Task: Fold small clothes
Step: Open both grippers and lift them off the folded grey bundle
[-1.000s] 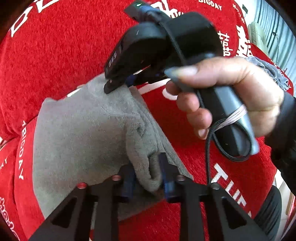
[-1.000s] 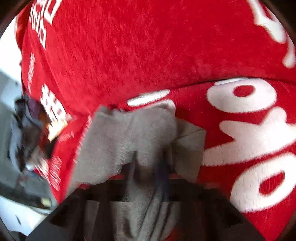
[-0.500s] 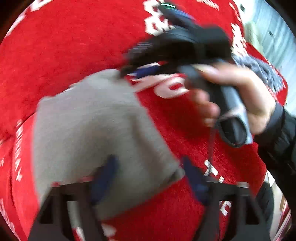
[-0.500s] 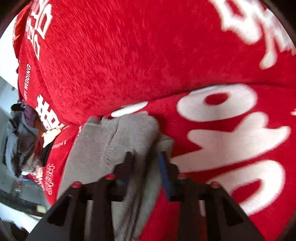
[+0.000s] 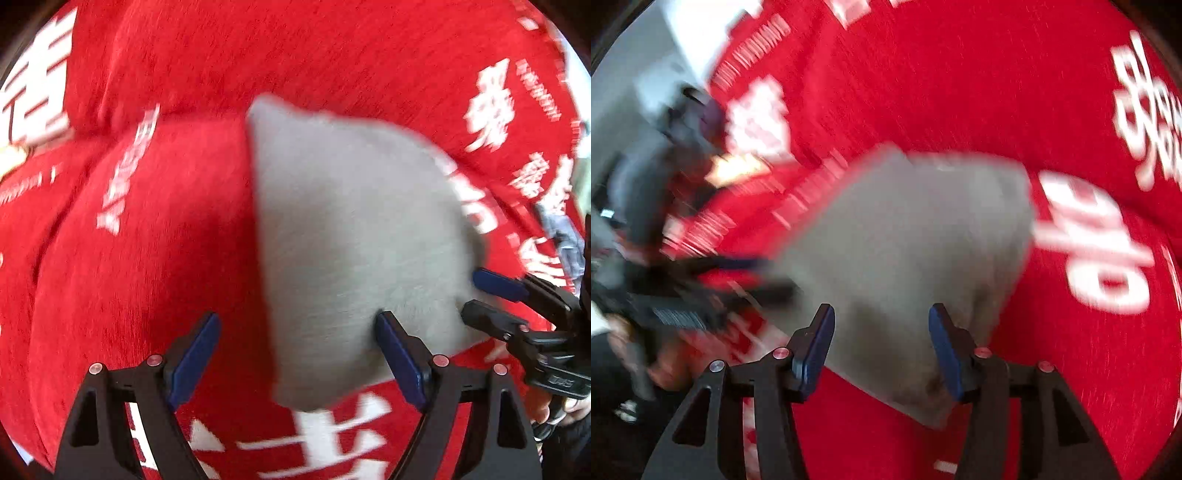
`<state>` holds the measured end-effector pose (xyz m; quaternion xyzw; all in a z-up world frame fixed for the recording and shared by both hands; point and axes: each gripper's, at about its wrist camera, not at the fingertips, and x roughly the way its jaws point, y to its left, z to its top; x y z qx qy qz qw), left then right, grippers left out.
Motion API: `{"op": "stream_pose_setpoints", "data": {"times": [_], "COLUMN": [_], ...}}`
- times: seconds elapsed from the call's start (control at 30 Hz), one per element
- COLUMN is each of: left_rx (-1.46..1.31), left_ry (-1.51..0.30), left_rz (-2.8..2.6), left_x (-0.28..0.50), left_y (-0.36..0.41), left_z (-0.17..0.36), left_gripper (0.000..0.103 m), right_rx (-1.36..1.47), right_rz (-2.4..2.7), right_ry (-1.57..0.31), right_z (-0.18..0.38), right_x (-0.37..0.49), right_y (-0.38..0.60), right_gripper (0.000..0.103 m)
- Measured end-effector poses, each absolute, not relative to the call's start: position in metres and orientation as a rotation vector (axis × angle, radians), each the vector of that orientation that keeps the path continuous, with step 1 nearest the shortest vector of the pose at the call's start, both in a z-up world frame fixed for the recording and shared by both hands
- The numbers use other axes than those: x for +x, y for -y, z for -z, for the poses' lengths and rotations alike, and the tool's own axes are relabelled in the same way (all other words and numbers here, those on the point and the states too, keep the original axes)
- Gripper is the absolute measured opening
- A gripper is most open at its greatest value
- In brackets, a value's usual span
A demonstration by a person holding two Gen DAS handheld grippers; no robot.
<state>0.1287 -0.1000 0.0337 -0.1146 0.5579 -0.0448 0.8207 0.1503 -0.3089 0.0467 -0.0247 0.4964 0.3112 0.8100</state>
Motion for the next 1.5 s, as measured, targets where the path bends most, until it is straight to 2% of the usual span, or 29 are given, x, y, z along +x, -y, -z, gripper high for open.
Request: {"op": "stream_pose_setpoints", "data": {"times": [0.17,0.23,0.3,0.37,0.43,0.47,0.5,0.67,0.73,0.93,1.13,1.23,1.37,1.5], "left_rx": [-0.260,-0.268,-0.271,-0.293,-0.334,-0.372,-0.386,-0.377,-0.387,-0.356,-0.393,-0.359,-0.409,-0.375], "left_ry": [-1.141,-1.088,-1.073,-1.116,-1.199,-1.219,-1.225,-1.153,-1.182,-1.271,-1.354,-1.363,-1.274,-1.275], "left_rz": [0.153,0.157,0.119,0.033,-0.005,0.002,0.000,0.024,0.005,0.009,-0.010,-0.055,-0.032,-0.035], "left_x": [0.121,0.130,0.146,0.174,0.193,0.198,0.199,0.202,0.214,0.259,0.315,0.338,0.325,0.293], "left_y": [0.104,0.103,0.101,0.095,0.090,0.088,0.085,0.069,0.064,0.069,0.063,0.061,0.054,0.061], "left_z": [-0.052,-0.067,-0.071,-0.060,-0.036,-0.029,-0.026,-0.049,-0.045,-0.020,0.008,-0.001,-0.030,-0.032], "left_gripper": [0.086,0.086,0.086,0.086,0.090,0.099,0.101,0.101,0.101,0.101,0.103,0.103,0.103,0.103], "right_rx": [0.043,-0.005,-0.043,-0.050,-0.066,-0.083,-0.094,-0.029,-0.044,-0.167,-0.062,0.039,0.010,-0.100], "right_rz": [-0.647,-0.637,-0.634,-0.644,-0.632,-0.611,-0.581,-0.586,-0.618,-0.587,-0.496,-0.449,-0.445,-0.427], "right_ry": [-1.023,-0.964,-0.942,-0.950,-0.991,-1.033,-1.066,-1.003,-0.976,-1.151,-1.230,-1.286,-1.201,-1.237], "right_z": [-0.076,-0.093,-0.102,-0.101,-0.089,-0.076,-0.063,-0.089,-0.099,-0.053,-0.034,-0.030,-0.056,-0.048], "right_x": [0.140,0.139,0.148,0.162,0.178,0.188,0.197,0.198,0.201,0.258,0.331,0.347,0.328,0.304], "right_y": [0.326,0.321,0.309,0.297,0.289,0.288,0.291,0.303,0.296,0.258,0.261,0.270,0.260,0.238], "right_gripper": [0.055,0.067,0.069,0.069,0.074,0.074,0.074,0.074,0.077,0.077,0.079,0.079,0.079,0.079]}}
